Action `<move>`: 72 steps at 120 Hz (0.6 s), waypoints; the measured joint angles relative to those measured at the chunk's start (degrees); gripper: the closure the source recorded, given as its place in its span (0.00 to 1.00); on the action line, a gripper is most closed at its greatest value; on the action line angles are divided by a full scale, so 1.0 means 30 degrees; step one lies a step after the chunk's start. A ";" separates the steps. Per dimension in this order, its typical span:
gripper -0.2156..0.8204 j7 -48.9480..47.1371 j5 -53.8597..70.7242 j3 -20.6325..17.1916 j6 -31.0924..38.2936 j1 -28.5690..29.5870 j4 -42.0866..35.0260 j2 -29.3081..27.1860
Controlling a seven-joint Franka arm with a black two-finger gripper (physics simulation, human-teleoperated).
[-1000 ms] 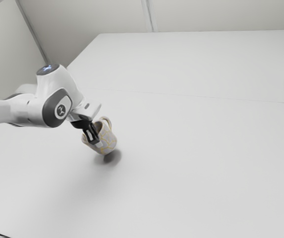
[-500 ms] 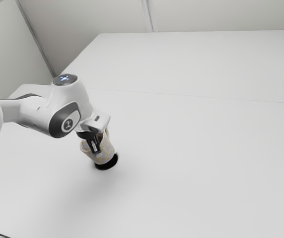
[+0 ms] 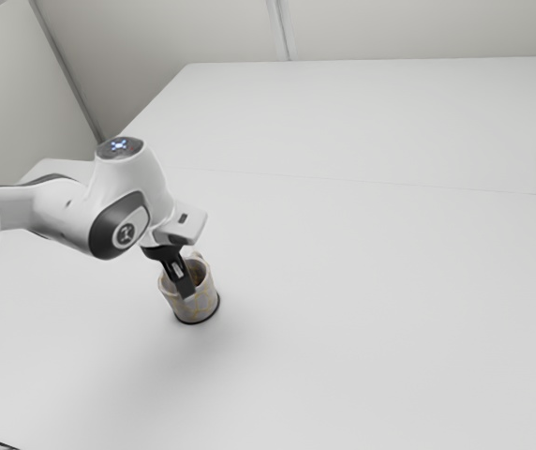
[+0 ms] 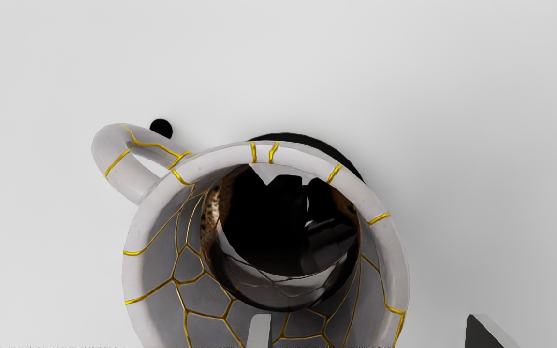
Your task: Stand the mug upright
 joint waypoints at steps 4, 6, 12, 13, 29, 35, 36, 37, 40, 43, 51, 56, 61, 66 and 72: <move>0.37 -0.0065 -0.0005 0.0000 0.0000 0.0000 0.0001 -0.0159; 0.36 -0.0096 -0.0006 0.0000 -0.0001 0.0000 0.0001 -0.0240; 0.33 -0.0184 -0.0009 0.0000 -0.0053 0.0000 0.0045 -0.0494; 0.32 -0.0201 -0.0017 0.0000 -0.0072 0.0000 0.0055 -0.0560; 0.27 -0.1187 -0.0742 0.0039 -0.1409 0.0005 0.1914 -0.1126; 0.26 -0.1706 -0.1261 -0.0019 -0.2387 0.0007 0.3229 -0.1159; 0.25 -0.1789 -0.1331 -0.0029 -0.2531 0.0004 0.3396 -0.1161; 0.25 -0.1872 -0.1396 -0.0038 -0.2685 0.0003 0.3564 -0.1174; 0.25 -0.2114 -0.1569 -0.0060 -0.3138 0.0000 0.4032 -0.1205; 0.24 -0.2348 -0.1753 -0.0075 -0.3597 0.0001 0.4581 -0.1192; 0.23 -0.2945 -0.2112 -0.0266 -0.4774 0.0002 0.6249 -0.1047; 0.23 -0.3364 -0.2259 -0.0312 -0.5729 -0.0010 0.7773 -0.0532; 0.23 -0.3774 -0.2366 -0.0329 -0.6683 -0.0012 0.9219 0.0100; 0.22 -0.4154 -0.2448 -0.0287 -0.7523 -0.0027 1.0382 0.0620; 0.22 -0.4576 -0.2517 -0.0247 -0.8565 0.0000 1.1808 0.1190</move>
